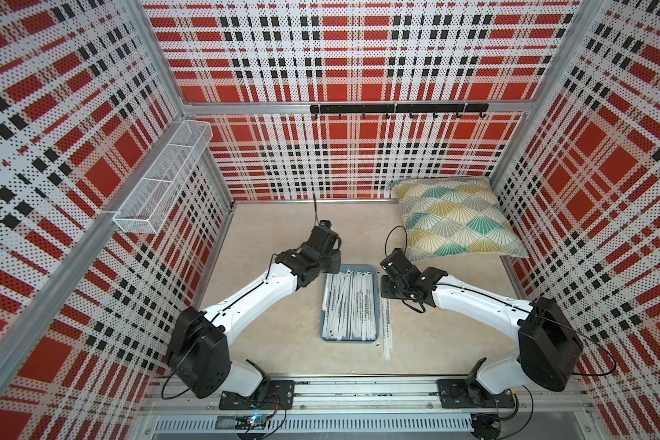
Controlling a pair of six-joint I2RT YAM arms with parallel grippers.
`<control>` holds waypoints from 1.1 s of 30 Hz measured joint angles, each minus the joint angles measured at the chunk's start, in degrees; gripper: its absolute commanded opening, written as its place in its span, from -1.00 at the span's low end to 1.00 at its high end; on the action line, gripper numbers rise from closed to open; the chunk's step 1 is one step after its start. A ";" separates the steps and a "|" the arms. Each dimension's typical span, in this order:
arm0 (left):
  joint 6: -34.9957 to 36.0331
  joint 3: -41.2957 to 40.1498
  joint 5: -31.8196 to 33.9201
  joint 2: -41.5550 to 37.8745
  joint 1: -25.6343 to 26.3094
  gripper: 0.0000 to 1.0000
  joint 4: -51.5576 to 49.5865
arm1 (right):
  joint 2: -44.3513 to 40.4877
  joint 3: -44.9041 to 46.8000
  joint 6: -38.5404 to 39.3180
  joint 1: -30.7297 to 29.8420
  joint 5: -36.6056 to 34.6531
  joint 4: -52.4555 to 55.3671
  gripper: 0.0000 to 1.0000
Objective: Put the straws into the storage box
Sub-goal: Place the straw in the storage box, then pick up the straw from the center of the board.
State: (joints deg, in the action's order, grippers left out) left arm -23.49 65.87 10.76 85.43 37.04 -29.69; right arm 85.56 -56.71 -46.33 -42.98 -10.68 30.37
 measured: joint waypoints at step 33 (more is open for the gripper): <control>-6.95 -4.46 3.58 3.19 -0.79 0.12 1.66 | 2.43 0.50 -5.84 -6.01 -3.13 8.41 -0.53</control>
State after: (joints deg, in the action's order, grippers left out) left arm -30.44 61.41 14.35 88.62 36.25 -28.03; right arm 87.99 -56.21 -52.16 -48.99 -13.80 38.79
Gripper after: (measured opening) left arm 0.498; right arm 0.249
